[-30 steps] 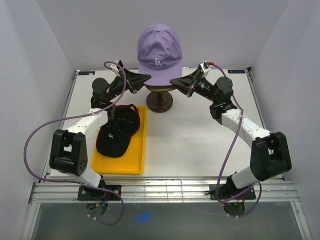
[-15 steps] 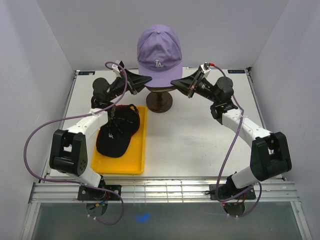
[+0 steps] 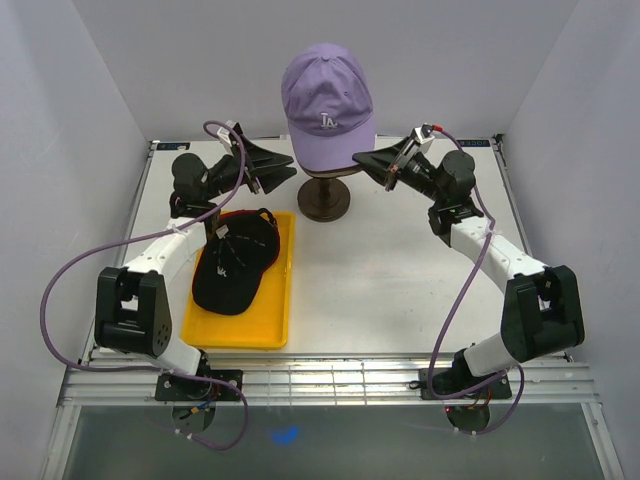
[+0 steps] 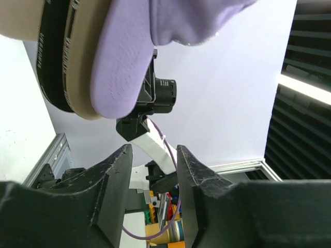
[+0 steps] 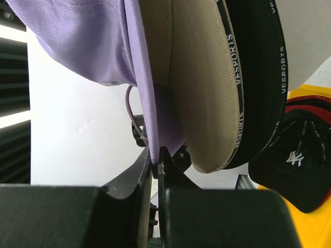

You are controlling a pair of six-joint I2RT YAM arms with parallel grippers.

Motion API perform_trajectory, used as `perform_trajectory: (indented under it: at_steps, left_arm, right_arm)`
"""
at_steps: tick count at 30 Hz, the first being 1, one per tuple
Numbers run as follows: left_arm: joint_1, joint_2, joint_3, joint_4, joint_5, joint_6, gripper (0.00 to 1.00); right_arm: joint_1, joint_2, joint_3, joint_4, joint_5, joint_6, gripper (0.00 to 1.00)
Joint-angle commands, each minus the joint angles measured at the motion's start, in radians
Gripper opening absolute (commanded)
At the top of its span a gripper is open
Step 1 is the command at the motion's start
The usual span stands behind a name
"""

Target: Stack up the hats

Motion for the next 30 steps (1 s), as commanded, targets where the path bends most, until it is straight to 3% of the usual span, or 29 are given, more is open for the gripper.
perform_trajectory:
  at_steps: [1,8,13,18,24,30]
  left_arm:
    - [0.008,-0.053,0.018,0.024,0.029,0.013,0.51]
    - [0.008,-0.053,0.011,0.029,0.026,0.018,0.54]
    - [0.009,-0.056,-0.001,0.035,0.029,0.008,0.54]
    - [0.017,-0.061,-0.010,0.046,0.032,0.001,0.54]
    - [0.023,-0.059,-0.013,0.056,0.035,-0.008,0.54]
    - [0.035,-0.064,-0.010,0.066,0.044,-0.007,0.54]
  right_arm:
    - [-0.030,-0.009,0.024,-0.126,0.097,-0.007,0.08]
    - [-0.030,-0.035,0.075,-0.267,0.124,-0.074,0.10]
    - [-0.031,-0.055,0.078,-0.324,0.150,-0.100,0.29]
    - [-0.033,-0.061,0.070,-0.341,0.150,-0.108,0.41]
    - [-0.036,-0.084,0.065,-0.353,0.164,-0.123,0.42]
    - [-0.053,-0.141,0.093,-0.482,0.208,-0.226,0.43]
